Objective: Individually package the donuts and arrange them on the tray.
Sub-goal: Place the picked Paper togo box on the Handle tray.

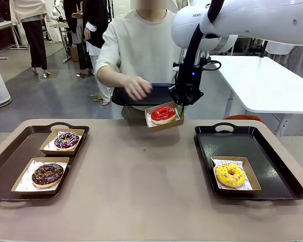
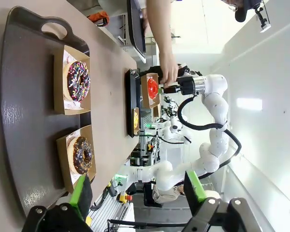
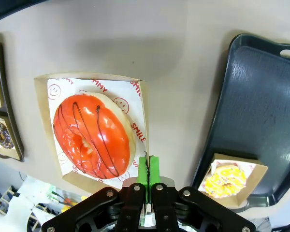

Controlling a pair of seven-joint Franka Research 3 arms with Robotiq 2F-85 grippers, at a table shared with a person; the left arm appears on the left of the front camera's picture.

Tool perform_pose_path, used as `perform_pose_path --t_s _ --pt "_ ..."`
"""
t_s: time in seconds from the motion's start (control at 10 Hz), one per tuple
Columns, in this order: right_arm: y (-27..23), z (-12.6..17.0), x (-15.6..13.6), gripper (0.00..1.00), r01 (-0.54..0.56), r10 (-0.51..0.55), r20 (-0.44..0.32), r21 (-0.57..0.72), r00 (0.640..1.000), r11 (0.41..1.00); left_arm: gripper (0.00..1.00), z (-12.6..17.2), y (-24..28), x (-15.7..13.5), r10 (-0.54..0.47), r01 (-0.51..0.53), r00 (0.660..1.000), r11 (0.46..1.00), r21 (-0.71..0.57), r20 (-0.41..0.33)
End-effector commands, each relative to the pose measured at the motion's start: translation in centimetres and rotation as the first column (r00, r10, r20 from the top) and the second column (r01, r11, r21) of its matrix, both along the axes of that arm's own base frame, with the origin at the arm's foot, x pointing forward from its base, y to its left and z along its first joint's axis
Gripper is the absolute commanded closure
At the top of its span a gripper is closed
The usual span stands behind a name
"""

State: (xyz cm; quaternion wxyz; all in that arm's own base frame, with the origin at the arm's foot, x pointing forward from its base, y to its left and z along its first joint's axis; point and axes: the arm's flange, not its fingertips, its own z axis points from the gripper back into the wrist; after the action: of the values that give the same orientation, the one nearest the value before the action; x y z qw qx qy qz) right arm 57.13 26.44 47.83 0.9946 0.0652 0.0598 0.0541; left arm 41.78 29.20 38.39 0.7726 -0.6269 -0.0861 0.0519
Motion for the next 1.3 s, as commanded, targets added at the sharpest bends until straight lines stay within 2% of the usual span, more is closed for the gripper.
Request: perform_pose_path --t_s 0.0,0.8,1.0,1.1,1.2 --pt "0.0 0.0 0.0 1.00 -0.005 0.005 0.001 0.001 1.000 1.000 0.00 0.0 0.0 -0.1 0.003 -0.003 1.000 1.000 -0.003 0.001" --pt "0.0 0.0 0.0 0.99 0.000 0.000 0.000 0.000 1.000 1.000 0.00 0.0 0.0 -0.1 0.003 -0.003 1.000 1.000 -0.003 0.001" --pt "-6.1 2.5 -1.3 0.99 0.020 -0.019 -0.015 0.033 1.000 0.999 0.00 0.0 0.0 -0.1 0.003 -0.003 1.000 1.000 -0.003 0.001" --pt "-10.0 3.9 -2.3 0.99 0.061 -0.061 0.002 0.068 0.998 0.996 0.00 0.0 0.0 -0.1 0.003 -0.003 1.000 1.000 -0.003 0.001" --pt "-14.5 5.2 -4.3 0.99 0.096 -0.097 0.009 0.101 0.995 0.990 0.00 0.0 0.0 -0.1 0.003 -0.003 1.000 1.000 -0.003 0.001"
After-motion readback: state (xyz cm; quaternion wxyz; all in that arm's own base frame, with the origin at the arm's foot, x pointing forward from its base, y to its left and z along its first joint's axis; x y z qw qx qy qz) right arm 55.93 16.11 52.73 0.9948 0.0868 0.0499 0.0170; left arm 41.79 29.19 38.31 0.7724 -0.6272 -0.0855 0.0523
